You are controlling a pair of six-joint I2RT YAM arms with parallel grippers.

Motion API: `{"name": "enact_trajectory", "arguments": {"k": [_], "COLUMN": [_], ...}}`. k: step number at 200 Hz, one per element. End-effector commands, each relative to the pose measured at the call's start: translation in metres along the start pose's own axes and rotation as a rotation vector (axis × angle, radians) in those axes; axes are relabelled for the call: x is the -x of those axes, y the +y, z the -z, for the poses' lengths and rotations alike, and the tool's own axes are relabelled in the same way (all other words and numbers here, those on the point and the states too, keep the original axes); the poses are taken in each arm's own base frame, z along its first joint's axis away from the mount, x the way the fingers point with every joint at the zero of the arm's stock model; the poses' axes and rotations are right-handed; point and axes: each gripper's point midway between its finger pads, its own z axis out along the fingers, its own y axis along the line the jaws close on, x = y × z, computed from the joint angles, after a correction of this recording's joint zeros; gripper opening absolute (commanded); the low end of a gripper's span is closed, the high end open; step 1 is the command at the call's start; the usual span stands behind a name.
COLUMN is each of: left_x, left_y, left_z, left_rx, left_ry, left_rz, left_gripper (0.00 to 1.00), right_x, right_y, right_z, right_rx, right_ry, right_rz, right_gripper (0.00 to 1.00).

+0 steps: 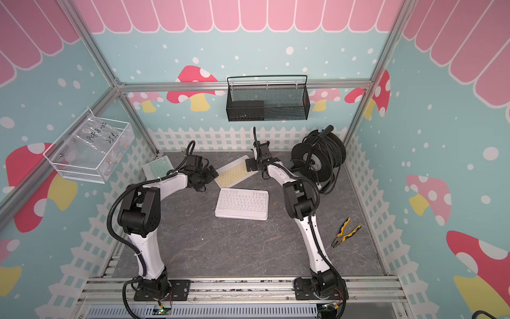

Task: Stack the numeric keypads
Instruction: Adjust the numeric keypad at the center of the board.

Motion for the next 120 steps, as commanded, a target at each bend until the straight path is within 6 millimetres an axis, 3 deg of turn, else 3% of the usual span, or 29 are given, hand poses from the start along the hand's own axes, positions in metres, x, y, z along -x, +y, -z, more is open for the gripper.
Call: {"name": "enact_trajectory", "arguments": {"k": [1,63,94,120], "left_x": [0.002,-0.036,-0.042,-0.041], "left_y": [-0.001,-0.007,-0.033,-0.063], "left_z": [0.001,-0.043,-0.068,-0.081], "left_rx": [0.018,0.036,0.0,-0.081], "left_ry": [-0.031,0.084,0.126,0.149], "left_rz": [0.036,0.059,0.026,-0.003], "left_gripper": [0.99,1.0,1.0,0.99], "right_x": [-0.013,-0.061,-0.077,-0.089], "right_y": [0.005,0.018,0.032,0.042], "right_z": [-0.014,-0.042,-0.024,0.001], "right_rx": [0.076,0.209,0.265,0.309], "right_ry": [0.042,0.157,0.173,0.18], "right_rz": [0.021,-0.08,-0.123,-0.27], "right_gripper": [1.0,0.97,0.96,0.96]}}
